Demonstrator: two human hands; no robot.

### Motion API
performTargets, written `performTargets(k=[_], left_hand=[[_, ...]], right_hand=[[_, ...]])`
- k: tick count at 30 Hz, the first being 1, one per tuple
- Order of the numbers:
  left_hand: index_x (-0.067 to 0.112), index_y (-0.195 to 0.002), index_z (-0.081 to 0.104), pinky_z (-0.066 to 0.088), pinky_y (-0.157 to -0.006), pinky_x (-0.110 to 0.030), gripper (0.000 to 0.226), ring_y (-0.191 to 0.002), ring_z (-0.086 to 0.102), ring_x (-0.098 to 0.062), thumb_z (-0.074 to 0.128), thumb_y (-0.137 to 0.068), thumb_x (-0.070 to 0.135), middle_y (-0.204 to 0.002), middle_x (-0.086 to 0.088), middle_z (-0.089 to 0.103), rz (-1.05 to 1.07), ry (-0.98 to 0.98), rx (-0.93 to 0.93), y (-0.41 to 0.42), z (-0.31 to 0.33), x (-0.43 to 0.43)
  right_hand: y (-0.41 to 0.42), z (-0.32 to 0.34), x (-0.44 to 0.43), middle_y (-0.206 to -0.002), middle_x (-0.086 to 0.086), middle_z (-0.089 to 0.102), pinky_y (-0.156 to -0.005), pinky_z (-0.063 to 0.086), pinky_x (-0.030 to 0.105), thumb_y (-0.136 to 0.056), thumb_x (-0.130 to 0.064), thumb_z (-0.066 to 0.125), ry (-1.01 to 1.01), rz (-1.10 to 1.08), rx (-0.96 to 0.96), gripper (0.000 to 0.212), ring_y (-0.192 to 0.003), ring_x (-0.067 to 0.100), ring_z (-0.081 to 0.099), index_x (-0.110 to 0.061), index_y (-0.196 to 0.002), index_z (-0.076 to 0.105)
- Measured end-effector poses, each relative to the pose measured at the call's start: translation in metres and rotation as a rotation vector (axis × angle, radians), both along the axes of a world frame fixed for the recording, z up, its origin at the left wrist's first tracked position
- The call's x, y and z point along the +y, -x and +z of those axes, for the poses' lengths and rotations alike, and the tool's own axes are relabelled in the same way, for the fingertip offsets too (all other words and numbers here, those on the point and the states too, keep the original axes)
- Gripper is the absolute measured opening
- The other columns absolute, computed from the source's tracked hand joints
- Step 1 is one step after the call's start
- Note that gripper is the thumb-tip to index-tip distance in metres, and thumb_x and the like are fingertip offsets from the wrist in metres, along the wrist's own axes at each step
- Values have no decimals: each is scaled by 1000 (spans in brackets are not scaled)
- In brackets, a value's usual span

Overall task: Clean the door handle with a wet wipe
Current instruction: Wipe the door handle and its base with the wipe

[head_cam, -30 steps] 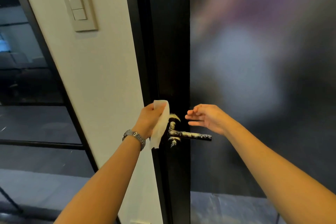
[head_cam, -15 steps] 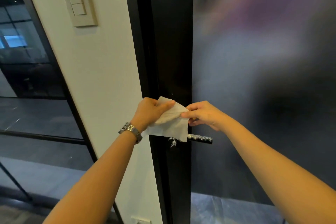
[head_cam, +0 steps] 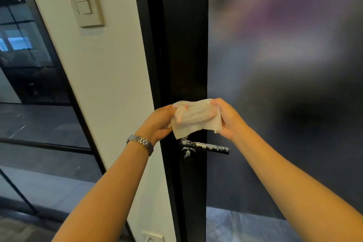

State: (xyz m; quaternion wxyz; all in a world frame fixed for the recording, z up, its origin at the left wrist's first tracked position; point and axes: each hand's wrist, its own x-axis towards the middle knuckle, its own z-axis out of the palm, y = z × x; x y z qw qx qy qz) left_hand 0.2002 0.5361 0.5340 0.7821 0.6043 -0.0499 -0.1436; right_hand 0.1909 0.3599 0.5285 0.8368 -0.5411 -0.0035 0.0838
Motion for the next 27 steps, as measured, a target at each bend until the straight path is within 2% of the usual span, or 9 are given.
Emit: performTargets(k=[7,10,12,14,15,17,21,24,27], left_hand=[[10,-106,67,52,-64,-26,29,-86,61,-19,64,-83,28,-94,-6,65,194,-280,-104,0,-9,-16],[10,-95,68,52,-71,-27,21,-80,60,-17,60,-87,28,-87,-6,65,240,-709,-469,-2,-17,-15],[14,-96,66,47,-74,-15,14,-83,60,-13,58,-88,23,-92,-3,66,239,-929,-737,-2,-21,-14],[14,-104,64,40,-79,-10,17,-92,56,-9,55,-90,17,-102,-2,64,246,-1003,-948,-3,-18,-14],[14,-106,63,38,-84,-12,19,-99,54,-10,54,-90,15,-107,-2,62,278,-1026,-1036,-4,-14,-14],[14,-110,62,34,-91,-17,21,-110,50,-14,54,-90,14,-116,-3,59,366,-1065,-1171,-7,-2,-15],[14,-122,55,33,-102,-30,35,-125,44,-25,57,-87,11,-132,-7,52,414,-1196,-1421,-23,13,-16],[16,-131,48,23,-109,-37,48,-136,30,-30,59,-86,6,-144,-9,40,426,-1260,-1472,-36,14,-15],[17,-138,39,22,-110,-40,57,-140,13,-23,57,-86,2,-150,-8,29,423,-1215,-1446,-44,11,-14]], right_hand=[[7,7,-4,-98,13,66,-62,58,35,-91,-40,54,-77,-15,109,34,-84,27,67,-11,-110,56],[7,5,-10,-117,14,64,-79,56,40,-92,-42,53,69,-137,107,45,-99,30,65,-9,-122,55],[7,5,-15,-123,10,60,-92,49,41,-94,-42,49,200,-254,78,46,-109,29,59,-8,-126,53],[10,6,-21,-92,5,57,-77,46,35,-96,-32,44,329,-299,-16,24,-85,20,56,-12,-92,58],[12,5,-21,-72,3,44,-62,38,29,-94,-21,42,379,-295,-58,26,-63,14,44,-15,-69,43],[17,-2,-17,-65,4,21,-48,20,25,-86,-4,35,473,-230,-142,27,-54,12,19,-15,-68,18],[18,-44,-2,-78,9,49,-57,34,25,-88,-10,41,846,-50,-171,26,-69,17,42,-8,-64,50],[18,-60,-4,-96,7,60,-70,41,26,-94,-9,38,1030,19,-233,28,-84,18,54,-3,-86,64],[23,-66,-12,-101,2,67,-71,44,18,-93,-5,45,1077,30,-329,27,-93,20,61,-14,-104,68]])
